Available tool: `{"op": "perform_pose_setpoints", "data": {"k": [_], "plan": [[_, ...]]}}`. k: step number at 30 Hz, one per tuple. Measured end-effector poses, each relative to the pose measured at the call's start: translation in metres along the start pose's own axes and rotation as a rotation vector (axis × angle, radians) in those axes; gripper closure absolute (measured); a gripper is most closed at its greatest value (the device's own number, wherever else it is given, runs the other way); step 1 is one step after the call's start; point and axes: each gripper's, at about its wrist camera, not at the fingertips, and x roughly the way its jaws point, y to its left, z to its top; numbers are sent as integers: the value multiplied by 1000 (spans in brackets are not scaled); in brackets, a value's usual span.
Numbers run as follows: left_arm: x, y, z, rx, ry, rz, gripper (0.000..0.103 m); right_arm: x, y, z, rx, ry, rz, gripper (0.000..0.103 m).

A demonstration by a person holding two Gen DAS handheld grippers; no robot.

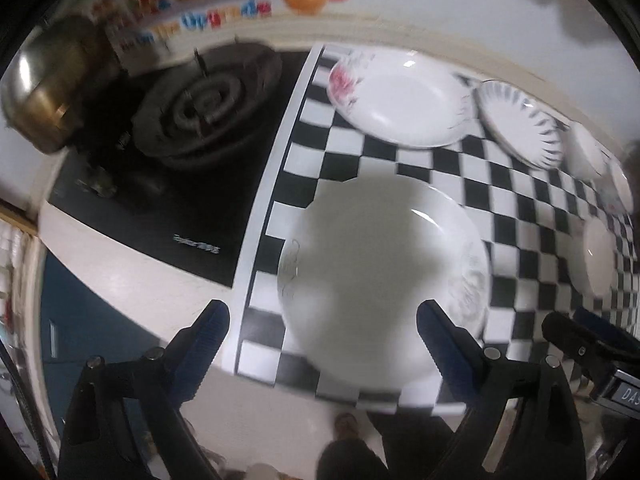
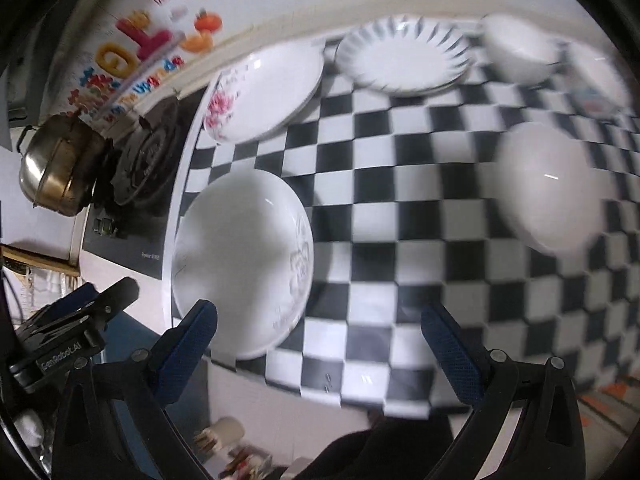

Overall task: Organize plates and bowls
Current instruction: 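Move both tools down to the rim of the plain white plate, then close both tools on the white plate rim and lift it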

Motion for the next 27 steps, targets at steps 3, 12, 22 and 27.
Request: {"op": "perform_pose_setpoints", "data": {"k": [3,12,22,27], "plan": [[30,10,14,-16,56,-8,24,40,-2,23,1,76,30,4],[94,28,30,-10,218,-82,48,106,3,44,33,223,102,36],[109,23,29,50,251,-147,58,124,23,39,8,255,42,79],[105,32,29,46,242,-165,70,120,16,35,22,236,31,84]]}}
